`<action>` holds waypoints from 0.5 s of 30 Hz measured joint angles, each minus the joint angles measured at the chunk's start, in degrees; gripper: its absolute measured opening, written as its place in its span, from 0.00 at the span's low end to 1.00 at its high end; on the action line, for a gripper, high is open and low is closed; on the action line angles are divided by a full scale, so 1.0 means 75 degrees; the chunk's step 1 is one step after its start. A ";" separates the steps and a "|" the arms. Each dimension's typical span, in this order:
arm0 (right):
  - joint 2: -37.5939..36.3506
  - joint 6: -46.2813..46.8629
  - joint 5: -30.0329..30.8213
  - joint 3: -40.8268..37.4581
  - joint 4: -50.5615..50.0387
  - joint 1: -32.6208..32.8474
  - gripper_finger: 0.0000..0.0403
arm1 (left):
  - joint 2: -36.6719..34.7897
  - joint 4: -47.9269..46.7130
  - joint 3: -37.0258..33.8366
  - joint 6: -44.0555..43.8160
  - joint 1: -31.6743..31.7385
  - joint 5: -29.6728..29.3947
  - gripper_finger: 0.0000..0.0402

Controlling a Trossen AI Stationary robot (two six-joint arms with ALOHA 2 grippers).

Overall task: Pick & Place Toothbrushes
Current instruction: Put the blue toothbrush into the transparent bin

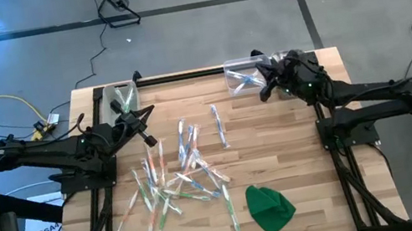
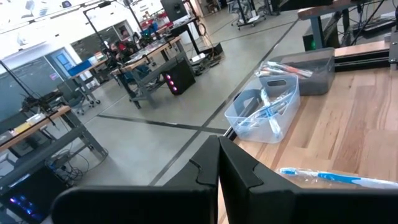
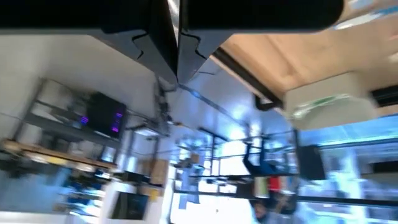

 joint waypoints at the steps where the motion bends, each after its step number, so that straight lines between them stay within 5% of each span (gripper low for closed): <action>1: 0.0000 -0.0086 -0.0227 0.0000 0.0023 0.0000 0.00 | 0.0000 0.0020 0.0000 0.0001 -0.0002 0.0000 0.00; 15: 0.0492 -0.0093 -0.2362 0.0000 0.0808 -0.0334 0.00 | 0.0008 0.0123 0.0000 -0.0374 0.0000 -0.0188 0.00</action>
